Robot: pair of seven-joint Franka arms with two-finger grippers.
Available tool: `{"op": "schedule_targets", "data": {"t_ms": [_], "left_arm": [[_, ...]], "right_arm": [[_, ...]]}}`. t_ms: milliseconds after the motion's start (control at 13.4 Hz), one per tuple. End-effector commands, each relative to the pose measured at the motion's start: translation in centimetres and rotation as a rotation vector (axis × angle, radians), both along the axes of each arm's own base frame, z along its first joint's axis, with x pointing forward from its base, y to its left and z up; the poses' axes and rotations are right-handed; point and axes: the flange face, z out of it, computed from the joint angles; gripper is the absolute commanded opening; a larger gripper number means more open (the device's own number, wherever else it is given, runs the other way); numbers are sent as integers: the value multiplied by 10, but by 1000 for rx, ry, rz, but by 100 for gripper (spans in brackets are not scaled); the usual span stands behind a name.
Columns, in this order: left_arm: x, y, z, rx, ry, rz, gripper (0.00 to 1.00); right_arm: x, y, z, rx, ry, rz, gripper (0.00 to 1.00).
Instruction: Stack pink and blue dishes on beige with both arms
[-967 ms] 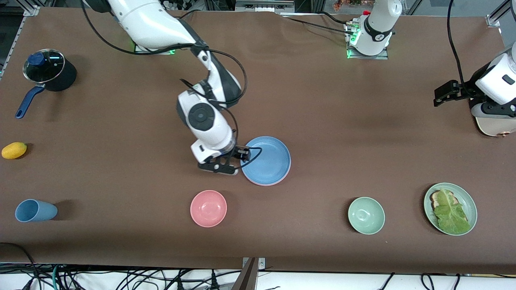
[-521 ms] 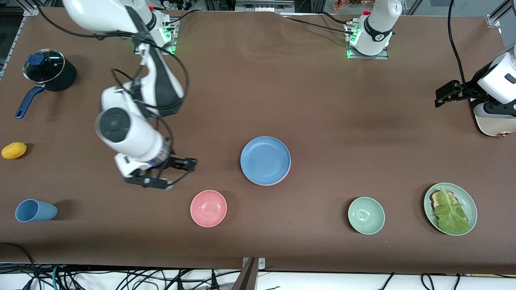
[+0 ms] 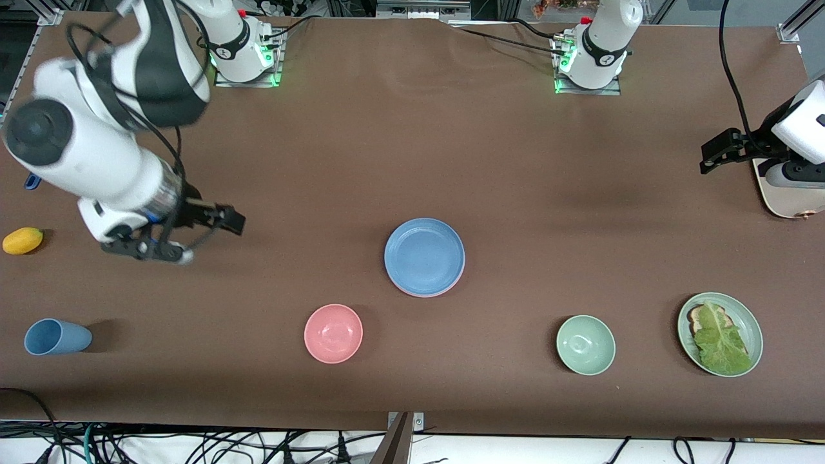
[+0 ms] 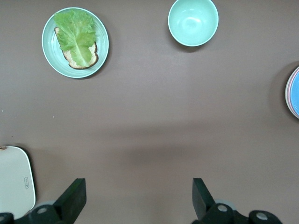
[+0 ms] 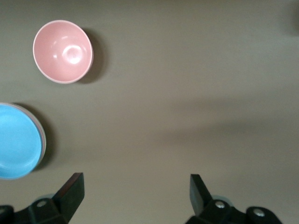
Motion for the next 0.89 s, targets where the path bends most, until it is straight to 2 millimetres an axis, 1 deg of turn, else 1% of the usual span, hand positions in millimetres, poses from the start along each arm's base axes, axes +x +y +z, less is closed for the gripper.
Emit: {"op": "schedule_targets", "data": {"t_ms": [0,74,223,298,372,447,521,670,744,819], "left_arm": [[8,-2,1,-29,-21,-5,100],[11,-3,-3,-29,-18,-7,100],[13,-5,-5,-29,-21,-10,100],[13,-7,-5,-29,-21,-13,100],[12,-7,-4,-29,-22,-13,100],[12,-8,-4,-29,-21,-14,100],[12,-6,-4,-29,-21,-11,100],[12,-4,-6,-28,-18,-8,100],[12,-4,-5,-28,-19,-8,100],[12,-3,-5,-28,-19,-7,100]], "right_arm": [[-47,-21,18,-35,-5,47,100],[-49,-22,25,-43,1,76,100],[-47,-23,37,-47,-20,112,100],[-41,-36,48,-48,-41,94,100],[-35,-57,64,-43,-52,67,100],[-25,-72,77,-39,-38,57,100],[-19,-74,81,-38,-18,67,100],[-21,-99,86,-28,-6,82,100],[-28,-107,91,-22,8,120,100],[-32,-109,92,-21,29,135,100]]}}
